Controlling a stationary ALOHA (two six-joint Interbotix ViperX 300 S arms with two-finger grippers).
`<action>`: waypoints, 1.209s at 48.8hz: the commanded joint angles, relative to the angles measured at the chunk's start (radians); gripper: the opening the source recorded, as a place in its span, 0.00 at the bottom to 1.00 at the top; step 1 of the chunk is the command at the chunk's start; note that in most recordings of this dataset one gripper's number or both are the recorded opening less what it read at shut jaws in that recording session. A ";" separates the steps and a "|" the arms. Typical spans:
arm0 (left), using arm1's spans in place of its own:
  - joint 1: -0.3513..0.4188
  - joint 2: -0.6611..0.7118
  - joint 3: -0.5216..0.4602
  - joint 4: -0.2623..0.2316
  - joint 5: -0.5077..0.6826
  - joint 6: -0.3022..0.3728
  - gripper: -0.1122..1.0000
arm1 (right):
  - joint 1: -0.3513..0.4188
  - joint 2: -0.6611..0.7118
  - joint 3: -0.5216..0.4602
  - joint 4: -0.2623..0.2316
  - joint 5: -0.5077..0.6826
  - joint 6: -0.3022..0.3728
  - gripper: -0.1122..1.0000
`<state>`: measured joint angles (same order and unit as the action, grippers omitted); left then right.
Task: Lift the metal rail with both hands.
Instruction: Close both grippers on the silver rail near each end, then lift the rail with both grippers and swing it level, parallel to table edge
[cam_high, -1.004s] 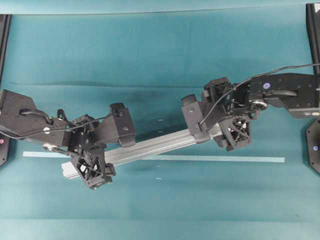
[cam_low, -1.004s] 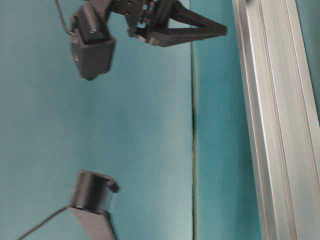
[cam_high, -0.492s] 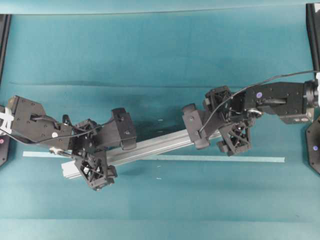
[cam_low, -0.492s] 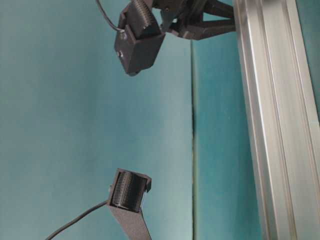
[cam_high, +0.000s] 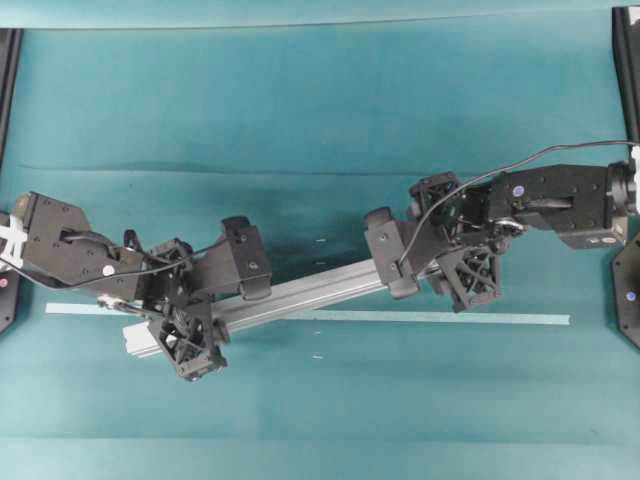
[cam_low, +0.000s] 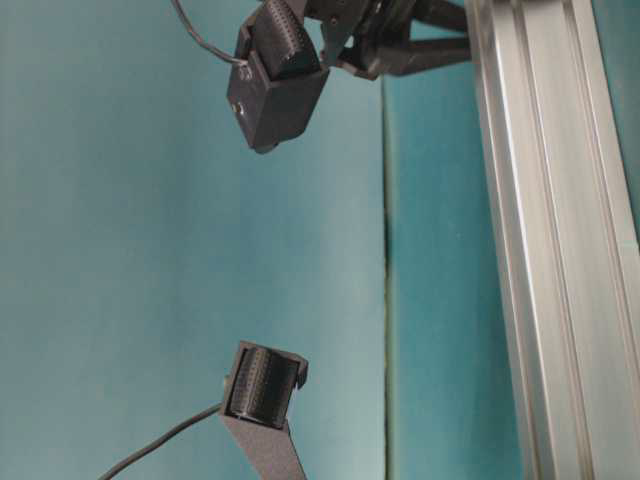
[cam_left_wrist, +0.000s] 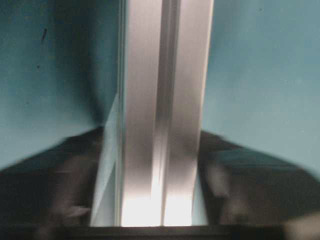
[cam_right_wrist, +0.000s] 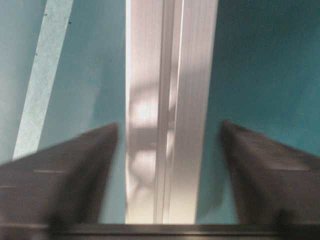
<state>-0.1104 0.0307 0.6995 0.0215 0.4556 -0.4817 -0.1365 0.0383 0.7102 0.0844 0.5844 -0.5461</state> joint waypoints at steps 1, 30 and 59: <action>-0.002 -0.015 -0.005 0.005 -0.008 0.002 0.48 | 0.003 0.005 -0.008 0.002 0.005 -0.002 0.54; -0.003 -0.017 -0.006 0.002 -0.015 -0.002 0.40 | 0.002 0.005 -0.011 0.003 0.021 -0.008 0.46; 0.008 -0.307 -0.273 0.002 0.494 -0.014 0.40 | -0.028 -0.222 -0.319 0.003 0.574 -0.002 0.46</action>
<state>-0.1074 -0.2194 0.5170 0.0276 0.8621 -0.4863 -0.1641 -0.1519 0.4587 0.0859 1.0784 -0.5446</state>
